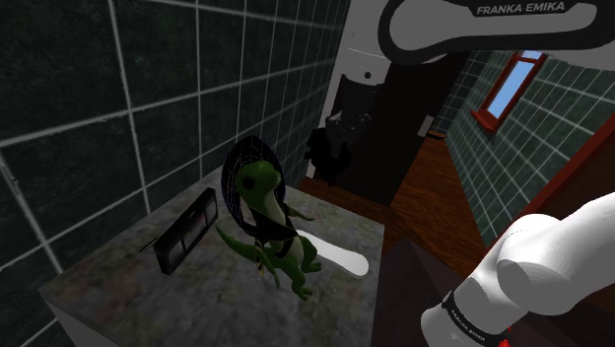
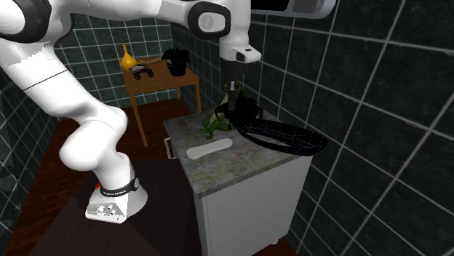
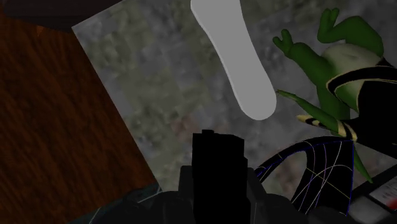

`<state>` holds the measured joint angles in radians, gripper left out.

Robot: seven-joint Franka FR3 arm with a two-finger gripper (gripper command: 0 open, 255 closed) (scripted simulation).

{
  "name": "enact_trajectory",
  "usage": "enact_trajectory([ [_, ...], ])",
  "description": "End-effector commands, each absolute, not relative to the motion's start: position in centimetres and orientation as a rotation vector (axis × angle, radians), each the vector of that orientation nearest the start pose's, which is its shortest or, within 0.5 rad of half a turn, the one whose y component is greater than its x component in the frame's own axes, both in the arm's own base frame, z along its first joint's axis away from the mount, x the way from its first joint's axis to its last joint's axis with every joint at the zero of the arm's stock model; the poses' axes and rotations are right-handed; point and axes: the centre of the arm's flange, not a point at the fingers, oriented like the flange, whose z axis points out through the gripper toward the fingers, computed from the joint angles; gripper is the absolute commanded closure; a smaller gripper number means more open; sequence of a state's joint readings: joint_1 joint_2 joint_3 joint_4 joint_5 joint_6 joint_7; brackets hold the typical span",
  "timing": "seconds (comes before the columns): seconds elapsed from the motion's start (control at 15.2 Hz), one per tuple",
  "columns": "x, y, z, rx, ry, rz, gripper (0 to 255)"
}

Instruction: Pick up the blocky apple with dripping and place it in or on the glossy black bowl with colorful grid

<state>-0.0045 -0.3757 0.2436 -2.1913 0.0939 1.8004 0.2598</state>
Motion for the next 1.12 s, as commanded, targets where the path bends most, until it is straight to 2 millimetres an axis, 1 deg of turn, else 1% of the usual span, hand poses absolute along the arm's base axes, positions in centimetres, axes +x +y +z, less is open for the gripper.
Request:
enact_trajectory([
  [0.0, 44.8, 13.3, 53.3, -3.143, 0.096, 0.038, 255],
  [0.92, 62.0, 20.5, 54.2, -3.143, 0.096, 0.038, 255],
  [1.06, 62.0, 20.5, 53.2, -3.143, 0.096, 0.038, 255],
])
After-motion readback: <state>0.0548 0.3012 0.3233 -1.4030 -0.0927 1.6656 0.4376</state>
